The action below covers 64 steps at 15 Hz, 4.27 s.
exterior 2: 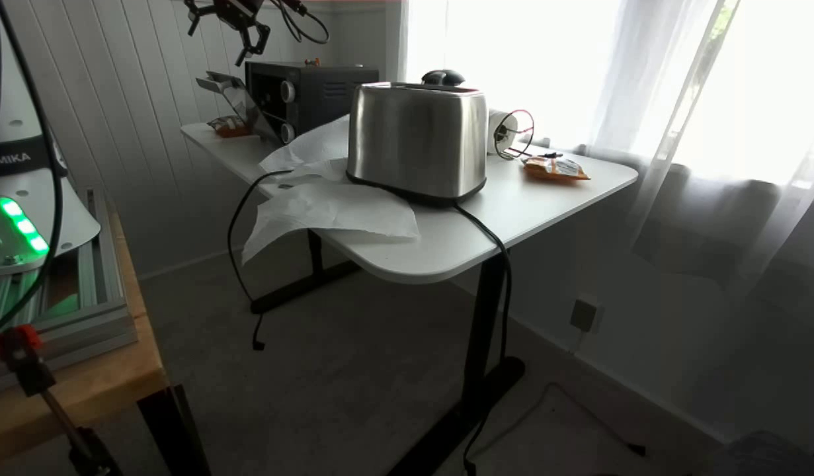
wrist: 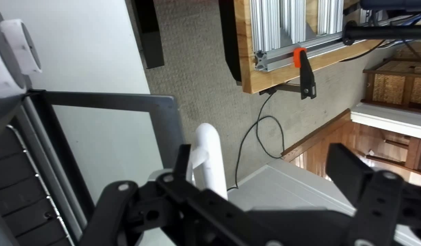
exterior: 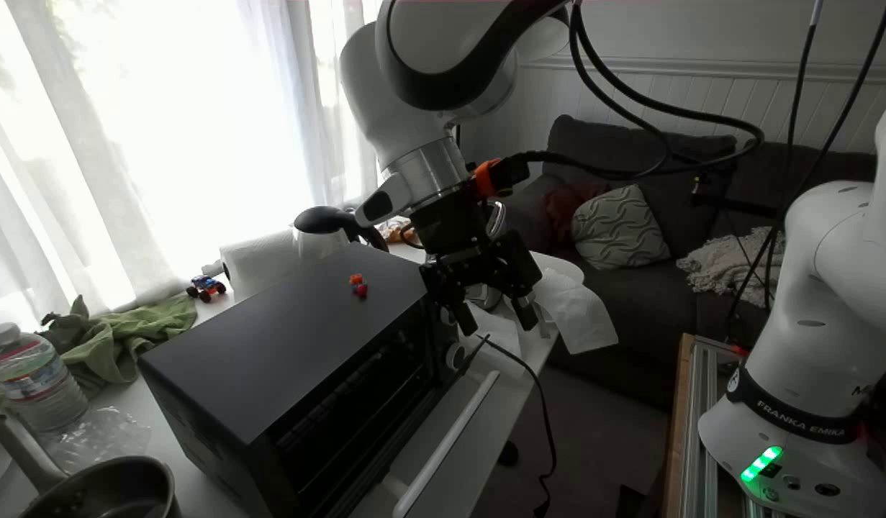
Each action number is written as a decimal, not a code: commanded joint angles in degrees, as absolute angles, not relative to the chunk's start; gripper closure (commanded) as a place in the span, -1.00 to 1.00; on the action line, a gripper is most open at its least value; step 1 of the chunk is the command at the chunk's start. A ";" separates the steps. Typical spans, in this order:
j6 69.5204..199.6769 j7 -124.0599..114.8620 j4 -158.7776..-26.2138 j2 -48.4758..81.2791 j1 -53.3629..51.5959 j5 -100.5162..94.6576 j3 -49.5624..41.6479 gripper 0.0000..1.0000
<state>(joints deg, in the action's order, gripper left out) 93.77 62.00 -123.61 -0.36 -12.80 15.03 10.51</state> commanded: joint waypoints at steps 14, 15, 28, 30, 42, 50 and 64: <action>99.33 63.50 -122.85 5.35 -12.56 13.57 12.37 -1.00; 98.49 63.78 -122.71 5.68 -12.52 13.59 12.54 -1.00; 94.08 67.47 -122.30 6.45 -12.46 13.60 13.37 -1.00; 94.92 66.59 -122.34 5.92 -12.41 13.71 13.28 -1.00; 95.77 49.24 -112.06 5.90 -16.15 10.25 16.67 -1.00; 95.67 43.62 -107.17 7.33 -18.22 5.09 19.10 -1.00; 97.48 44.48 -99.99 15.44 -25.60 -13.29 23.82 -1.00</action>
<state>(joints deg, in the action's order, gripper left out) 96.02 45.80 -102.59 13.10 -22.55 -6.46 22.35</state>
